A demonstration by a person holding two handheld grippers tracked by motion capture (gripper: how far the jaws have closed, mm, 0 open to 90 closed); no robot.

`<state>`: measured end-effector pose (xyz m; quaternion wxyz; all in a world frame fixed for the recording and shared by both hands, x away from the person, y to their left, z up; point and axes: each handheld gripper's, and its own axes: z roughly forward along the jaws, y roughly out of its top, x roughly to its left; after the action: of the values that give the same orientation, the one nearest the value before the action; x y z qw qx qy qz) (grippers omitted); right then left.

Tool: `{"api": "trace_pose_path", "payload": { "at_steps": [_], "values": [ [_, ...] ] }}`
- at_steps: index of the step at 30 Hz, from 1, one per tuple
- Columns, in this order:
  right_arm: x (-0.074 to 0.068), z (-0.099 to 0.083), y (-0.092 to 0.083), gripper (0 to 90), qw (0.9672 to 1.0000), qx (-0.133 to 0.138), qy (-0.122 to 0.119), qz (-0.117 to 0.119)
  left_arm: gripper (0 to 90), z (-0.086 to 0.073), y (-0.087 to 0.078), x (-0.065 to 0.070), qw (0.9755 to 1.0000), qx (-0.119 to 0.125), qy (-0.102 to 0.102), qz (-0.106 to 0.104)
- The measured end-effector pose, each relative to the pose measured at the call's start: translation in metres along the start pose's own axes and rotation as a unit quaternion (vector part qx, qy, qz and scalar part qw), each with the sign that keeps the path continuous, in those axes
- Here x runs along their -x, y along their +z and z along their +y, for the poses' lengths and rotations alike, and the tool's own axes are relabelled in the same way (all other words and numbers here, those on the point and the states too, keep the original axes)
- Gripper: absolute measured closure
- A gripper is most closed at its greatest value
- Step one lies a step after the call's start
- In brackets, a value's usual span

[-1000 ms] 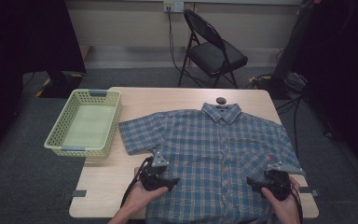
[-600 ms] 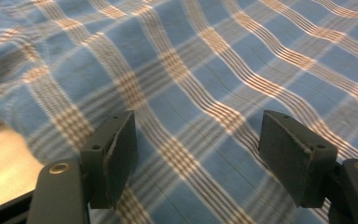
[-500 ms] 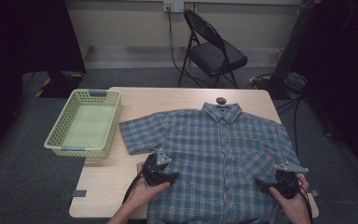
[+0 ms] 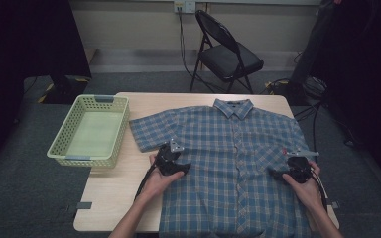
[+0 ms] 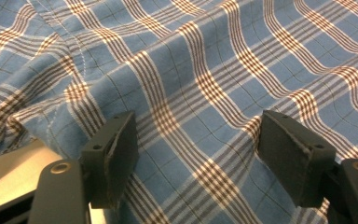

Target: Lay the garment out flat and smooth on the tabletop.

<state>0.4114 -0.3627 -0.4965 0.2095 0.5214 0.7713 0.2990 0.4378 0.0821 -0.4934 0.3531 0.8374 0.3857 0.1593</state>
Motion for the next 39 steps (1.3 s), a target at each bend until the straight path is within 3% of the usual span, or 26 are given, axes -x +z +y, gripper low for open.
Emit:
{"api": "trace_pose_path", "payload": {
  "at_steps": [9,14,17,18,20,23,25,26,30,33,37,39],
  "values": [
    [0.016,0.027,0.027,0.0,0.9999,0.010,0.002,-0.003,28.4,0.019,0.018,-0.021,0.9996,-0.002,-0.018,0.019],
    [0.019,0.035,0.035,0.0,0.9999,0.012,0.001,-0.004,28.3,0.021,0.022,-0.024,0.9993,0.005,-0.027,0.025],
    [0.018,0.034,0.031,1.3,1.0000,0.002,0.002,0.001,28.3,0.019,0.020,-0.024,0.9997,0.002,-0.020,0.017],
    [0.018,0.033,0.029,5.5,1.0000,0.001,0.002,0.002,28.3,0.018,0.018,-0.025,0.9998,-0.001,-0.014,0.014],
    [0.014,0.033,0.019,13.2,0.9999,0.012,0.002,0.003,27.3,0.016,0.015,-0.025,0.9997,0.003,-0.024,-0.001],
    [0.012,0.033,0.010,14.0,0.9996,0.027,0.000,0.005,25.9,0.014,0.012,-0.024,0.9991,0.008,-0.036,-0.020],
    [0.013,0.033,0.001,14.2,0.9994,0.034,0.002,0.006,26.0,0.012,0.007,-0.018,0.9993,0.014,-0.023,-0.025],
    [0.014,0.032,-0.008,14.2,0.9990,0.039,0.009,0.019,26.4,0.011,0.004,-0.015,0.9993,0.016,-0.017,-0.029],
    [0.008,0.028,-0.022,17.3,0.9984,0.043,0.002,0.037,26.5,0.004,-0.014,-0.001,0.9986,0.028,0.008,-0.044],
    [-0.005,0.021,-0.036,29.8,0.9966,0.049,-0.018,0.065,26.5,-0.002,-0.027,0.010,0.9973,0.035,0.013,-0.062],
    [-0.031,0.002,-0.051,28.0,0.9947,0.046,-0.027,0.088,27.5,-0.017,-0.043,0.028,0.9966,0.032,0.029,-0.070],
    [-0.044,-0.009,-0.057,26.0,0.9950,0.042,-0.032,0.085,28.0,-0.025,-0.050,0.036,0.9967,0.027,0.038,-0.066]
  ]
}}
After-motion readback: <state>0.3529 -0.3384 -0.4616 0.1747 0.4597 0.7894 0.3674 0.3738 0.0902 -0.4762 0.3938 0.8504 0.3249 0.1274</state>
